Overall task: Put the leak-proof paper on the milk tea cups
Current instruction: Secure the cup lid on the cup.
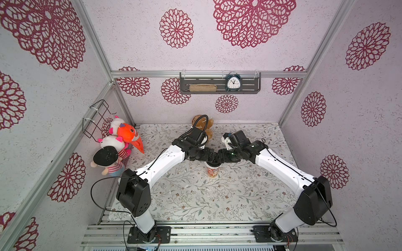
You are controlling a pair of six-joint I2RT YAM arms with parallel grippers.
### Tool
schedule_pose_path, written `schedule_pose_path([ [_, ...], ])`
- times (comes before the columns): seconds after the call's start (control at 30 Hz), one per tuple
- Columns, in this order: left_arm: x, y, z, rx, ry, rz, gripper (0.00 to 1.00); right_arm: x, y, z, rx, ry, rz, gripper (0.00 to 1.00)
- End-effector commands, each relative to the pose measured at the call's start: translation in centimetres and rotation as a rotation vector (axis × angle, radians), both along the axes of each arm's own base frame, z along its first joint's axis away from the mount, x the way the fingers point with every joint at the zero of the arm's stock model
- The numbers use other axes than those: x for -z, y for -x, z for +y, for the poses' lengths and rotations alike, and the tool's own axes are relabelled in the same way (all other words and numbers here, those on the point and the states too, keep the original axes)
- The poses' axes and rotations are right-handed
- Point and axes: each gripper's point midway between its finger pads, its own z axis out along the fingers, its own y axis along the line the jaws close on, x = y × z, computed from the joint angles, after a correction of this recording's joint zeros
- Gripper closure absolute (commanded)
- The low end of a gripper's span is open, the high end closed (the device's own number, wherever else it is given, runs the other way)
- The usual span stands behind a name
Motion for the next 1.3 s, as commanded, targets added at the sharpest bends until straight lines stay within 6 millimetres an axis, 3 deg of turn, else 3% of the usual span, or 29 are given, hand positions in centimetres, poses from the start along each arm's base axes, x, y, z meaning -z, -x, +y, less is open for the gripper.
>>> schedule_pose_path([
  [0.0,5.2,2.3,2.8,0.0,-0.184,0.154,0.14,2.2,0.3,-0.5,0.017,0.056,0.037,0.41],
  [0.1,4.6,2.0,2.4,0.007,-0.168,0.142,0.14,3.2,0.4,-0.9,0.024,0.081,0.05,0.43],
  [0.23,2.1,0.9,1.5,0.017,-0.127,0.088,0.13,4.5,0.7,-1.3,0.03,0.113,0.073,0.44],
  [0.53,-8.6,-2.5,0.0,-0.009,0.014,-0.189,0.07,6.3,1.1,-1.8,0.024,0.15,0.109,0.46],
  [0.63,-10.1,-2.1,0.5,-0.034,0.051,-0.227,0.1,6.4,1.2,-1.9,0.024,0.156,0.11,0.46],
  [0.7,-9.7,-1.4,1.0,-0.048,0.06,-0.21,0.14,6.5,1.3,-2.0,0.024,0.161,0.112,0.46],
  [0.93,-4.7,0.9,2.7,-0.109,0.084,-0.08,0.25,6.4,1.6,-2.3,0.019,0.167,0.114,0.46],
  [1.27,-2.0,0.0,3.7,-0.179,0.085,-0.023,0.33,6.0,2.2,-2.6,0.017,0.167,0.113,0.46],
])
